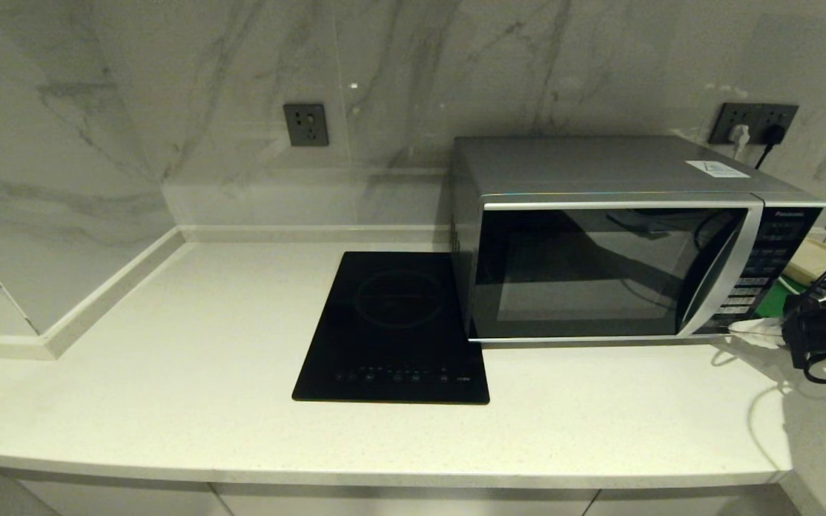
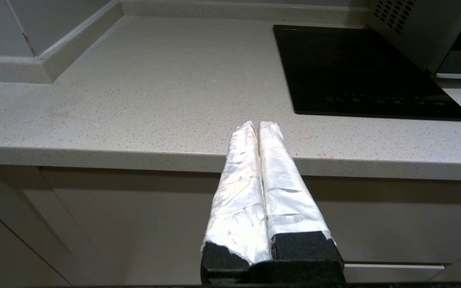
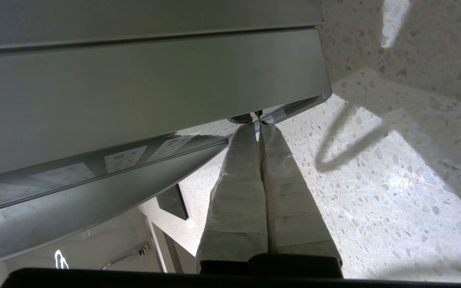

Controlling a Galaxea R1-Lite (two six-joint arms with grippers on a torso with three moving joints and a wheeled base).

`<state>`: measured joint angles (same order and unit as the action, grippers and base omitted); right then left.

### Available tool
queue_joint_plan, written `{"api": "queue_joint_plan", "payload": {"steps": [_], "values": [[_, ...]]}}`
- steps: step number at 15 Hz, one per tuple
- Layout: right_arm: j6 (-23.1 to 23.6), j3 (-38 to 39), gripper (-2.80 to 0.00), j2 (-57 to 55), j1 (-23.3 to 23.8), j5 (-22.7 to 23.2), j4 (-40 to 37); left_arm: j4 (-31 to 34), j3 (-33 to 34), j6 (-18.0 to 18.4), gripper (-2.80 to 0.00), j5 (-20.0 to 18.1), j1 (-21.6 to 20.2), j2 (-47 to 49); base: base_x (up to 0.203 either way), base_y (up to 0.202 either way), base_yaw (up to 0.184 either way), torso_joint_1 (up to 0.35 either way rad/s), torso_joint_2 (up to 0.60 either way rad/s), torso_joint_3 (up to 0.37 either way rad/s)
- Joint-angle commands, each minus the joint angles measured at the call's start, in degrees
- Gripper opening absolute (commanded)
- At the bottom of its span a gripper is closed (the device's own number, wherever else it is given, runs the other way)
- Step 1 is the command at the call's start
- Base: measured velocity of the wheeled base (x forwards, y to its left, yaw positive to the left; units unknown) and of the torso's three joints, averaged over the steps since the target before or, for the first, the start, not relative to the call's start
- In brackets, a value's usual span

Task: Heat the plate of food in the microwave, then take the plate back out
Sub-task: Open the microwave oven

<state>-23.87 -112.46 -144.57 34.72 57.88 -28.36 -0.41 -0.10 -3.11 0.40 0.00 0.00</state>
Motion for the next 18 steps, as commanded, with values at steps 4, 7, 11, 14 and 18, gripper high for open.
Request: {"api": "queue_joint_plan", "payload": {"steps": [4,7,11,14,18], "values": [[-0.12,0.05,-2.8,0.16,0.0,0.39,-0.03,-0.02,0.01,-0.06,-2.8,0.04,0.0,0.0,0.0,0.0,0.0,0.0,0.0,0.0],[-0.21,0.13,-2.8,0.25,0.0,0.48,0.03,-0.02,0.01,-0.06,-2.8,0.04,0.0,0.0,0.0,0.0,0.0,0.0,0.0,0.0],[-0.13,-0.12,-2.8,0.34,0.0,1.62,0.14,-0.02,0.01,-0.06,-2.8,0.04,0.0,0.0,0.0,0.0,0.0,0.0,0.0,0.0],[-0.12,0.12,-2.8,0.43,0.0,1.62,0.05,-0.02,0.01,-0.06,-2.8,0.04,0.0,0.0,0.0,0.0,0.0,0.0,0.0,0.0],[0.59,3.53,-2.8,1.63,1.09,0.93,-0.72,-0.02,0.01,-0.06,-2.8,0.04,0.0,0.0,0.0,0.0,0.0,0.0,0.0,0.0]]}}
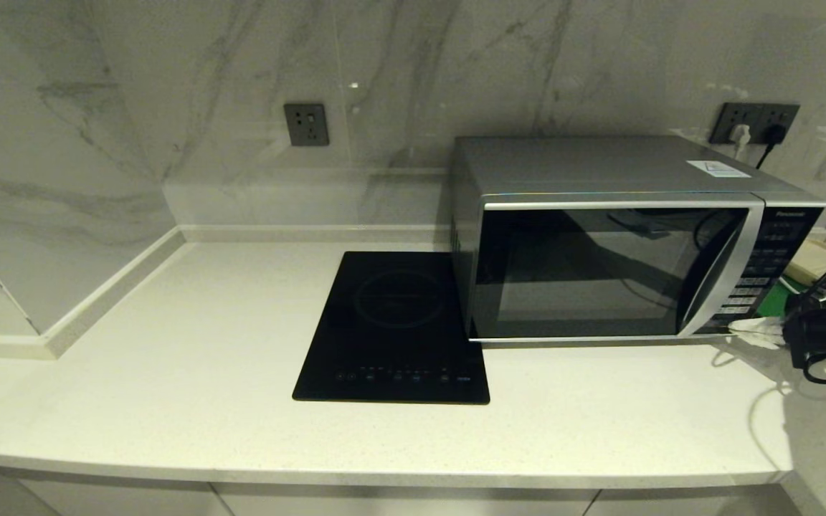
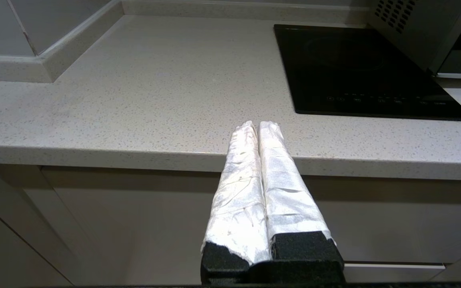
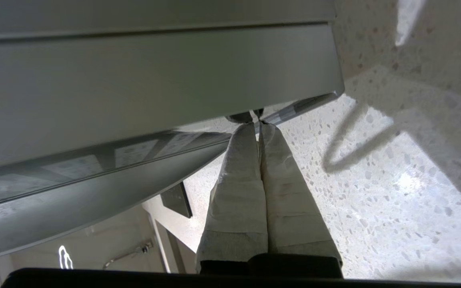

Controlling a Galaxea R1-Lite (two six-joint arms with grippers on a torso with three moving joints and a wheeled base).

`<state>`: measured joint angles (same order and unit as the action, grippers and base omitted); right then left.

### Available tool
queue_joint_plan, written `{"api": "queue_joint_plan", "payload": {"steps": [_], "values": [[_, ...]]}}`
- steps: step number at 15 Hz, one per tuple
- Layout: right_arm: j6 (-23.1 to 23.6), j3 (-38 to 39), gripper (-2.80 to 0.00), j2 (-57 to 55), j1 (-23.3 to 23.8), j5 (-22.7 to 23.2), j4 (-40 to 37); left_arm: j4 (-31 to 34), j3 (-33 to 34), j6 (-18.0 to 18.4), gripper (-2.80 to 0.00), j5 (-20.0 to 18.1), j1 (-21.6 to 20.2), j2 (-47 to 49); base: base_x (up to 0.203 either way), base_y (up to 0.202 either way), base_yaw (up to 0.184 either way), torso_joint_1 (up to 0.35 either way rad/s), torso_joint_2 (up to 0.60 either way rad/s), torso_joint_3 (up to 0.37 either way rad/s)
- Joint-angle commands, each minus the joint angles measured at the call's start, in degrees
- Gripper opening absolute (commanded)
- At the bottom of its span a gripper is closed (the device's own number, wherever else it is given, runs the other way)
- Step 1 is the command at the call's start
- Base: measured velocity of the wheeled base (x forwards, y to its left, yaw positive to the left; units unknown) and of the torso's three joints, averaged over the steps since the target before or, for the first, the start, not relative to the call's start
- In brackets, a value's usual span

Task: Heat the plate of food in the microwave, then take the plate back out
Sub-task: Open the microwave oven

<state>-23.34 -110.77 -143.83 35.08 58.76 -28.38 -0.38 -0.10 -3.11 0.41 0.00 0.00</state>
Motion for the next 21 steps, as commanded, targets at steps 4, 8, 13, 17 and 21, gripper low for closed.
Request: {"api": "queue_joint_plan", "payload": {"steps": [4,8,13,17,21], "values": [[6.19,13.19,-2.8,8.3,4.69,-2.64,-0.87,-0.06,0.01,-0.06,-2.8,0.02,0.0,0.0,0.0,0.0,0.0,0.0,0.0,0.0],[15.2,17.77,-2.8,19.06,7.76,-11.1,-8.2,-0.06,0.01,-0.06,-2.8,0.02,0.0,0.0,0.0,0.0,0.0,0.0,0.0,0.0],[18.3,11.8,-2.8,32.92,4.28,-29.15,-17.02,-0.06,0.01,-0.06,-2.8,0.02,0.0,0.0,0.0,0.0,0.0,0.0,0.0,0.0],[18.65,4.79,-2.8,40.4,-4.16,-46.26,-22.33,-0.06,0.01,-0.06,-2.8,0.02,0.0,0.0,0.0,0.0,0.0,0.0,0.0,0.0],[18.64,-1.04,-2.8,49.48,-16.01,-55.97,-26.43,-0.06,0.01,-0.06,-2.8,0.02,0.0,0.0,0.0,0.0,0.0,0.0,0.0,0.0]]}}
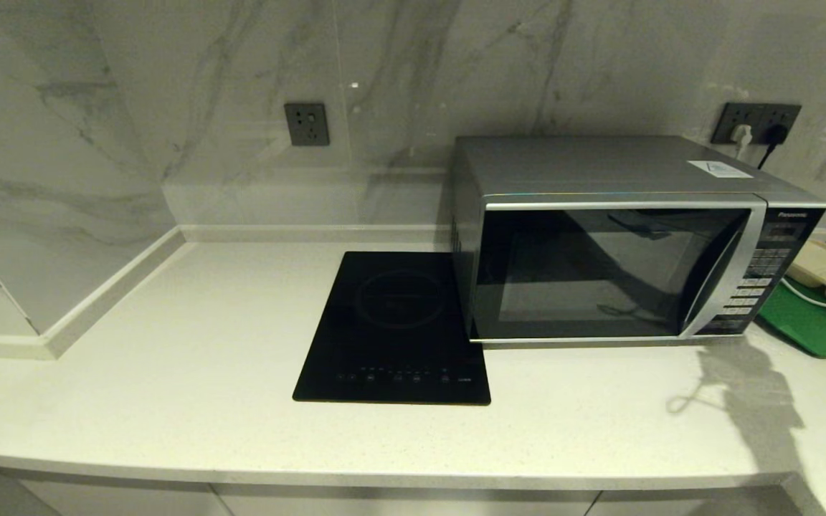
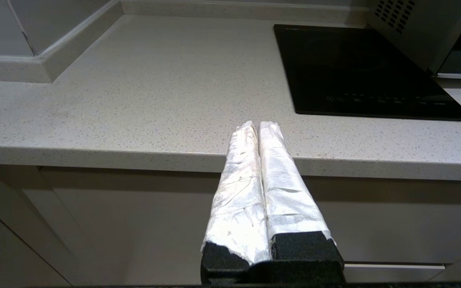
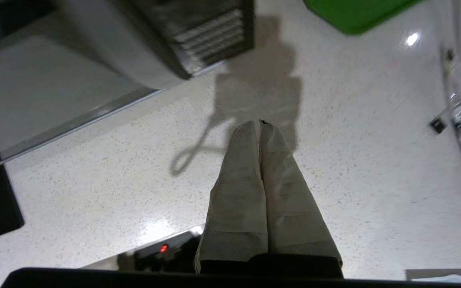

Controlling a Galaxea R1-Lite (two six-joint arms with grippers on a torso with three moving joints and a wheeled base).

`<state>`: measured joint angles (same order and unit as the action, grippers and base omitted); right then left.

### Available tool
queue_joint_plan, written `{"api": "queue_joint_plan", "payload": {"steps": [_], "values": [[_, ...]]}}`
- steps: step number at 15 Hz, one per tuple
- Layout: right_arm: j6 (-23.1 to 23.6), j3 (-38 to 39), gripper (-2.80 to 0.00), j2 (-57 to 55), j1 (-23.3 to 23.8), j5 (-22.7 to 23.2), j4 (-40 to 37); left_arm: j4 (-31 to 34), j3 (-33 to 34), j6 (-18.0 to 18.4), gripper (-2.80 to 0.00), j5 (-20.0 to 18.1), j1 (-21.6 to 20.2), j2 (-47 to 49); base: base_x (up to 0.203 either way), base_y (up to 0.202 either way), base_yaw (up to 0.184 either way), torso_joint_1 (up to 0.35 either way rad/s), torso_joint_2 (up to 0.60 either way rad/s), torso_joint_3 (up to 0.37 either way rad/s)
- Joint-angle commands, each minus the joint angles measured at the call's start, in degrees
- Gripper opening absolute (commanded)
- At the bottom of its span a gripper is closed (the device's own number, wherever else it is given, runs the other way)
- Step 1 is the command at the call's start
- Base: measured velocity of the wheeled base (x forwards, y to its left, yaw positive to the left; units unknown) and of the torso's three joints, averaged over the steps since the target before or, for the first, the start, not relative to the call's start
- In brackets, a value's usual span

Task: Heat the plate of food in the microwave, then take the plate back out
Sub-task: Open the microwave oven

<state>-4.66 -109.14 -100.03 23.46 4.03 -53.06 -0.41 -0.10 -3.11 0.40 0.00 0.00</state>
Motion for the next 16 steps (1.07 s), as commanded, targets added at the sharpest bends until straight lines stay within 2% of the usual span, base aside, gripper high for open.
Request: {"api": "queue_joint_plan", "payload": {"steps": [1,4,5,7,8,10,13,16], "values": [[-0.02,-3.91,-2.8,8.7,-7.25,-1.73,-3.01,-0.03,0.01,-0.05,-2.8,0.04,0.0,0.0,0.0,0.0,0.0,0.0,0.0,0.0],[0.75,-4.74,-2.8,18.59,-19.16,-4.31,-7.29,-0.03,0.01,-0.05,-2.8,0.04,0.0,0.0,0.0,0.0,0.0,0.0,0.0,0.0],[1.17,-4.83,-2.8,21.54,-23.26,-6.45,-10.3,0.06,0.01,-0.05,-2.8,0.04,0.0,0.0,0.0,0.0,0.0,0.0,0.0,0.0],[1.57,-4.86,-2.8,26.54,-28.82,-14.86,-16.3,-0.03,0.01,-0.05,-2.8,0.04,0.0,0.0,0.0,0.0,0.0,0.0,0.0,0.0],[1.87,-4.73,-2.8,29.19,-29.6,-17.16,-17.45,0.01,0.01,-0.05,-2.8,0.04,0.0,0.0,0.0,0.0,0.0,0.0,0.0,0.0],[2.77,-4.51,-2.8,34.9,-30.05,-18.32,-15.68,-0.03,0.01,-0.05,-2.8,0.04,0.0,0.0,0.0,0.0,0.0,0.0,0.0,0.0],[3.3,-1.79,-2.8,43.47,-30.11,-18.84,-3.2,-0.01,0.01,-0.05,-2.8,0.04,0.0,0.0,0.0,0.0,0.0,0.0,0.0,0.0],[3.31,7.9,-2.8,53.24,-30.06,-18.73,-0.81,-0.03,0.01,-0.05,-2.8,0.04,0.0,0.0,0.0,0.0,0.0,0.0,0.0,0.0]]}}
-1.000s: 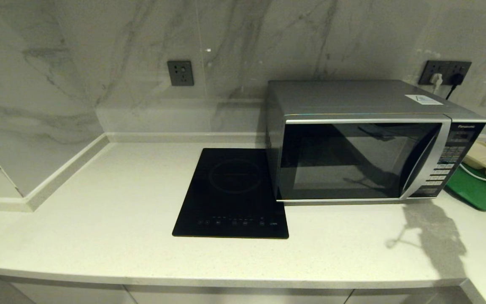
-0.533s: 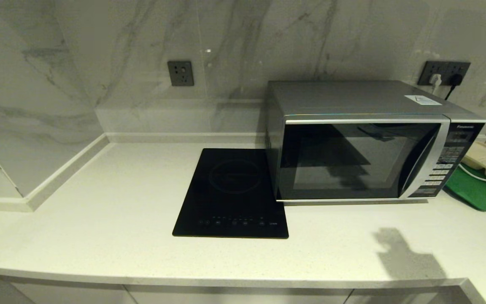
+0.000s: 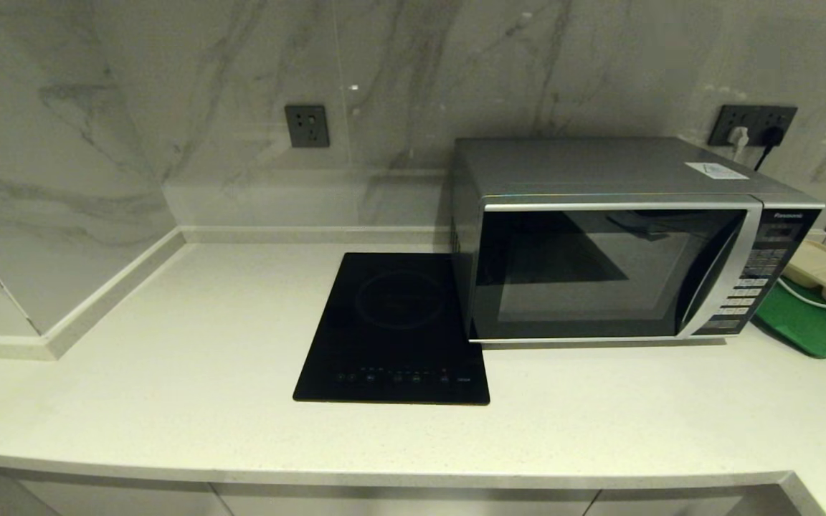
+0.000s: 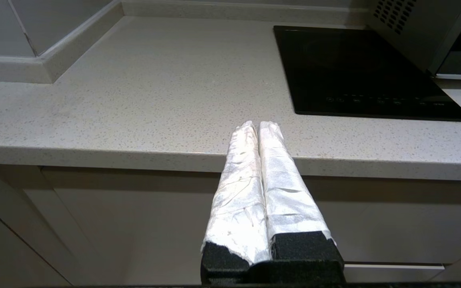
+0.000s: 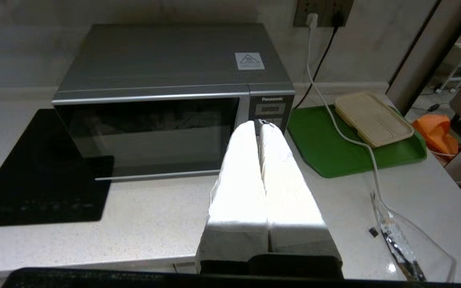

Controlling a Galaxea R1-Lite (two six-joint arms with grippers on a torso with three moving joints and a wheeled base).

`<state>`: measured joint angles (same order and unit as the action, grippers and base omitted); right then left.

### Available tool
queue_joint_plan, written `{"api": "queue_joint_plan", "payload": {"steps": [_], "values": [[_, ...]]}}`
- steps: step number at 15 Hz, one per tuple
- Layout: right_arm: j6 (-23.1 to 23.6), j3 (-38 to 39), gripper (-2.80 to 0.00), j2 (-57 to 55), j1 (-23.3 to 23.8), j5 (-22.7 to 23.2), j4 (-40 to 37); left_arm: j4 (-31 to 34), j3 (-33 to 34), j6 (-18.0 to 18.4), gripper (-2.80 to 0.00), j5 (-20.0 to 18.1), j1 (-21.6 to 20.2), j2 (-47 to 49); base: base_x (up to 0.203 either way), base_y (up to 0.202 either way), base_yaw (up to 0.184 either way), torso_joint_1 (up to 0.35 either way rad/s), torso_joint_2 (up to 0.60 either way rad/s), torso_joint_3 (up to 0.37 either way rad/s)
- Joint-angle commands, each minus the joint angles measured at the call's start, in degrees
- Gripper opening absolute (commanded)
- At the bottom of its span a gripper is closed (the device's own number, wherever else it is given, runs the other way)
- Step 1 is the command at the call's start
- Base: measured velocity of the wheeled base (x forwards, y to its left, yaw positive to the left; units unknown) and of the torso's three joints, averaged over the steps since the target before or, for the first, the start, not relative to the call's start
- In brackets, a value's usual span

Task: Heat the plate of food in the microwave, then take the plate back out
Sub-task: Open the microwave oven

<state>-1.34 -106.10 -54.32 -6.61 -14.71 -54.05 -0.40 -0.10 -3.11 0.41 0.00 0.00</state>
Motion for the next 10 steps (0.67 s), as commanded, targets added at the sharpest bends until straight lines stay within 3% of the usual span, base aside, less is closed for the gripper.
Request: {"api": "queue_joint_plan", "payload": {"steps": [1,5,8,10], "values": [[-0.03,9.22,-2.8,11.31,0.01,0.12,0.95,-0.04,0.01,-0.06,-2.8,0.02,0.0,0.0,0.0,0.0,0.0,0.0,0.0,0.0],[-0.03,25.06,-2.8,24.49,0.17,0.48,2.29,-0.04,0.01,-0.06,-2.8,0.02,0.0,0.0,0.0,0.0,0.0,0.0,0.0,0.0],[-0.14,33.83,-2.8,31.95,6.54,1.32,2.5,-0.04,0.01,-0.06,-2.8,0.02,0.0,0.0,0.0,0.0,0.0,0.0,0.0,0.0],[-0.14,39.1,-2.8,37.47,7.49,4.13,2.48,-0.04,0.01,-0.06,-2.8,0.02,0.0,0.0,0.0,0.0,0.0,0.0,0.0,0.0]]}}
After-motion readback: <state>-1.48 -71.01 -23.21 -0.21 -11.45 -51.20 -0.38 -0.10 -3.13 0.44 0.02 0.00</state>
